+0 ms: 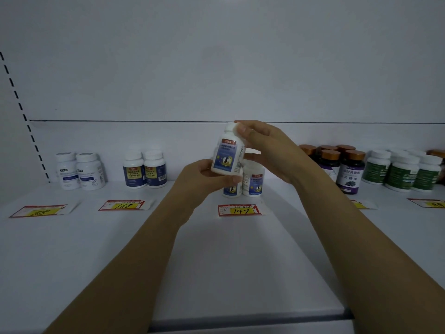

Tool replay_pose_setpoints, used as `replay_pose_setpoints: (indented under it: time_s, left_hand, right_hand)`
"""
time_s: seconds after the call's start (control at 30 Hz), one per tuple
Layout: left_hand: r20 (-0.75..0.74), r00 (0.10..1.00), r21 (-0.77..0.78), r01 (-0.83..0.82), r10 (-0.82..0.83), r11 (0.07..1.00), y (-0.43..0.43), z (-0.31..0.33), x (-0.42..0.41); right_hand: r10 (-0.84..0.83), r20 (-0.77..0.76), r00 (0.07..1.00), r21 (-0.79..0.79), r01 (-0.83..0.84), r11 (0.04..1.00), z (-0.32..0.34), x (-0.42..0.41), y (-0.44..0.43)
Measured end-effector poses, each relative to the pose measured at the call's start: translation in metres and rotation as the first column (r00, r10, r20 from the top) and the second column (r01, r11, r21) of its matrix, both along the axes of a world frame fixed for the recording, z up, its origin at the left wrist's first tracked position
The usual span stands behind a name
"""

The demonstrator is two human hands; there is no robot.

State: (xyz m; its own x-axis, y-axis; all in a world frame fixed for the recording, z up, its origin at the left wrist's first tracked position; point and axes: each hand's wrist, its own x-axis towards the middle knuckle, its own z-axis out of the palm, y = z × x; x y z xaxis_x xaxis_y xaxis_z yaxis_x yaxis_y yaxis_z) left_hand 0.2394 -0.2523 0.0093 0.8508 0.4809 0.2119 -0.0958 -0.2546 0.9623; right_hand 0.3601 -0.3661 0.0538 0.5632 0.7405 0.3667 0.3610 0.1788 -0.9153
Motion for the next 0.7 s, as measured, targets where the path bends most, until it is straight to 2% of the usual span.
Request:
replay_pose_setpoints:
  time_s: [0.13, 0.23, 0.53, 0.63, 0.7]
  left_hand:
    - [-0.015, 0.999, -0.038, 0.037, -0.038, 0.999, 0.002, 0.0, 0.0]
    - [-0.014, 0.997, -0.083, 0.075, -0.077, 0.994, 0.004, -0.001, 0.0]
    - [-0.04, 0.997, -0.076, 0.059, -0.063, 0.995, 0.005, -0.003, 0.001]
    - [-0.027, 0.998, -0.05, 0.053, -0.054, 0.997, 0.004, -0.003, 0.001]
    - [0.037, 0.998, -0.045, 0.056, -0.054, 0.997, 0.006, -0.003, 0.001]
  right_hand:
    - [-0.055, -0.002, 0.999, 0.034, 0.055, 0.998, -0.001, 0.002, 0.001]
    - [-0.016, -0.051, 0.999, 0.04, 0.018, 0.999, -0.001, 0.006, -0.002]
    - [0.024, -0.071, 0.997, -0.023, -0.026, 0.999, -0.003, 0.01, -0.005]
    - [0.035, -0.052, 0.998, -0.033, -0.037, 0.999, -0.002, 0.008, -0.005]
    - [0.065, -0.034, 0.997, 0.002, -0.065, 0.998, 0.0, 0.003, -0.005]
